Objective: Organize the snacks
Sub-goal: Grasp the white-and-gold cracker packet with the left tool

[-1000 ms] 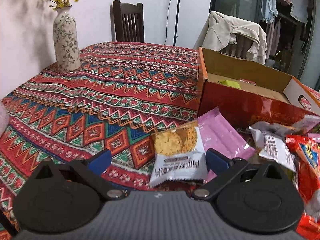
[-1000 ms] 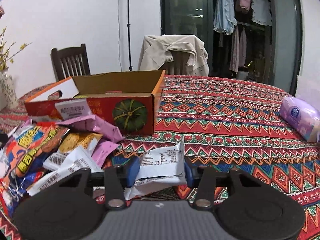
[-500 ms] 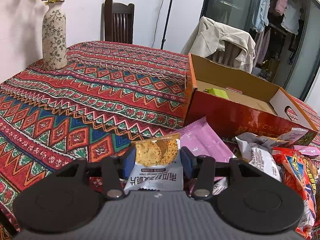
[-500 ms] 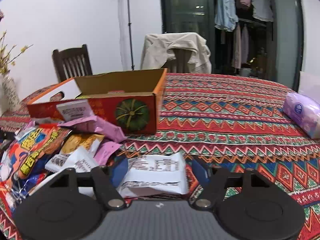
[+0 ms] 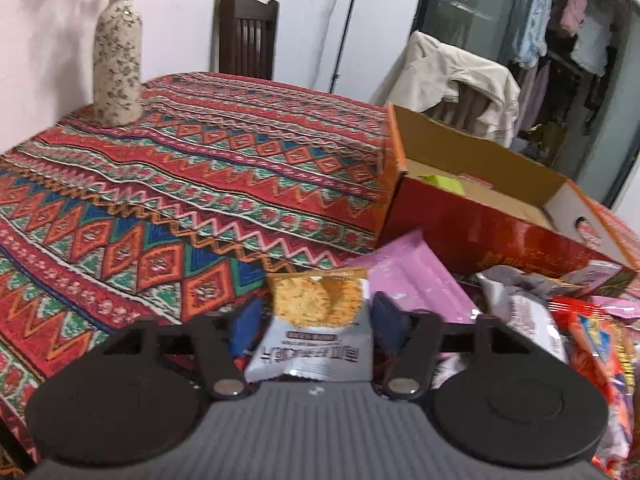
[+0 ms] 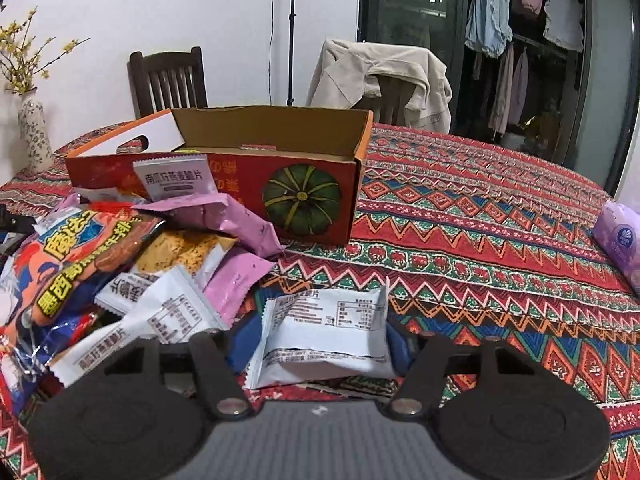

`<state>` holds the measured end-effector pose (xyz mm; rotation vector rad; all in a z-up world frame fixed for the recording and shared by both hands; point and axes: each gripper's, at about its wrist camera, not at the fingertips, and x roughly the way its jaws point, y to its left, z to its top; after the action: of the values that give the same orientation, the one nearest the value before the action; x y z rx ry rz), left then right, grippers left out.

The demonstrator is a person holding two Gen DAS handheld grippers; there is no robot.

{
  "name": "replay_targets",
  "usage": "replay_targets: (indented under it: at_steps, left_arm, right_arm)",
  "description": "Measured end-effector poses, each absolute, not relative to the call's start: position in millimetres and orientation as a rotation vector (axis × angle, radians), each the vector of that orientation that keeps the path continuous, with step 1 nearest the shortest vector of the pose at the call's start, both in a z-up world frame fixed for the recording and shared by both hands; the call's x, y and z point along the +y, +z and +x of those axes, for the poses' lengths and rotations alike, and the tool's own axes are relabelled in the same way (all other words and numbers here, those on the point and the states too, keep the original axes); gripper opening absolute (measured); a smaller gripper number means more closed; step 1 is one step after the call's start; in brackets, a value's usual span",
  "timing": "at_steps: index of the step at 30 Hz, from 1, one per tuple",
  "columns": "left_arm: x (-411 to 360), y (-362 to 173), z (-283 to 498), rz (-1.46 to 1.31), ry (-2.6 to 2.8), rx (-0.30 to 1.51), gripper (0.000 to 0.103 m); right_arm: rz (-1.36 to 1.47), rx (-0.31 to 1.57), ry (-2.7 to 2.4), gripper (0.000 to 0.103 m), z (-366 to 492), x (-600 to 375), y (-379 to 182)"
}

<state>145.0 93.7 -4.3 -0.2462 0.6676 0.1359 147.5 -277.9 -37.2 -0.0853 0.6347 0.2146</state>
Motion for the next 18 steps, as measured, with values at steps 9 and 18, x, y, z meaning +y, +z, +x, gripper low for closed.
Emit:
replay_targets:
  at_steps: [9, 18]
  left_arm:
    - [92, 6, 132, -0.224, 0.150, 0.614, 0.048]
    - [81, 37, 123, -0.186, 0.122, 0.514, 0.048]
  right_arm:
    - [-0.091, 0.586, 0.188, 0.046, 133, -280, -26]
    - [-0.052, 0.507, 0.171, 0.046, 126, -286, -2]
